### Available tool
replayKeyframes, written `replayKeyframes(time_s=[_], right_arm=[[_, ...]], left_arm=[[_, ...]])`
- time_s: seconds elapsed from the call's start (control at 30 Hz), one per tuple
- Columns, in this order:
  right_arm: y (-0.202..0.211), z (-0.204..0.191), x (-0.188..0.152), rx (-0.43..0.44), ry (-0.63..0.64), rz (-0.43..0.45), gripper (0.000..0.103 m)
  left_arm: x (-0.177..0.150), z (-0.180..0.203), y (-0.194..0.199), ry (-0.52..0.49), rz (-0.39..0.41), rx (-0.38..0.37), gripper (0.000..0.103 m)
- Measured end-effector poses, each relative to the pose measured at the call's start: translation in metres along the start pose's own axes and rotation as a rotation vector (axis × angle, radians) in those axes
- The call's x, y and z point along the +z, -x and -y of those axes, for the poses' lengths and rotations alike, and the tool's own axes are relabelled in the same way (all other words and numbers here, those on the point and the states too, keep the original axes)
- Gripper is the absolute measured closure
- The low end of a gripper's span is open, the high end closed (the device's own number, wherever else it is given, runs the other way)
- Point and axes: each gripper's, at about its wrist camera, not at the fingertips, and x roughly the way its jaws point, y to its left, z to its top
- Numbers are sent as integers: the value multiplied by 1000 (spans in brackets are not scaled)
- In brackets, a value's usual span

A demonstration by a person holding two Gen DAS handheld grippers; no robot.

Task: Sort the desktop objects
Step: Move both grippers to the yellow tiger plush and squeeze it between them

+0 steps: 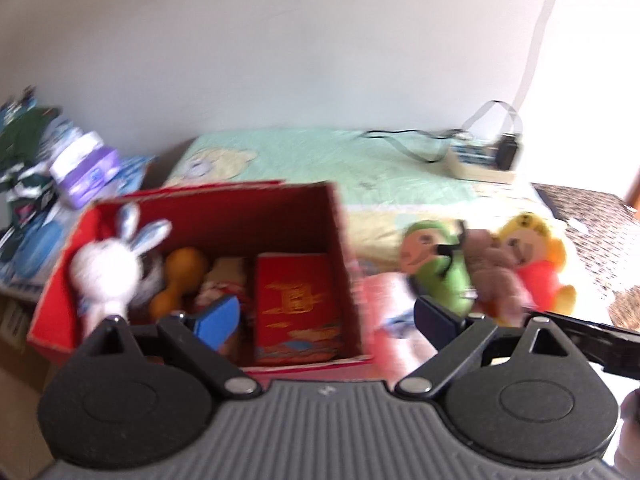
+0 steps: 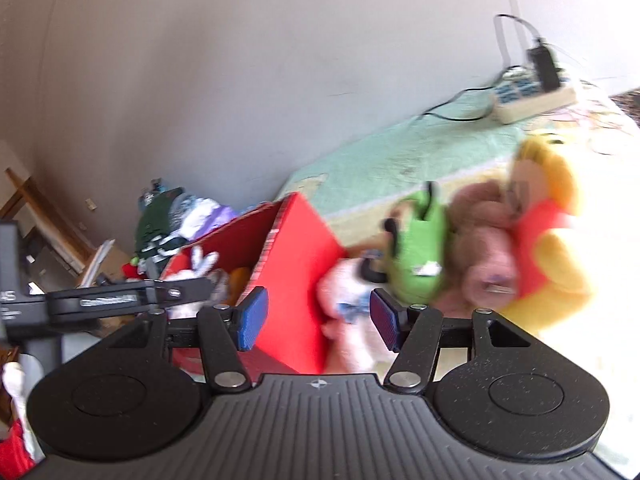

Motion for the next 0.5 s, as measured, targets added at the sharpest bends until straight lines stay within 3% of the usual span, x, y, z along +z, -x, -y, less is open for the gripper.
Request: replayKeyframes(time_s=[0.17,0.33,0.4,0.5], right_arm=[[31,36,3,-73,-106,64,43],[56,69,6,-143,-166,121,42],[63,80,8,-161,-182,131,42],[71,94,13,-177,-196,135,42]], left_arm=[[3,52,-5,-89,15,-192,8],[0,99,-37,-93,-93,-364,8],[-4,116,-49,-84,-133,-414,8],[-7,141,-62,-92,-151,-432,7]])
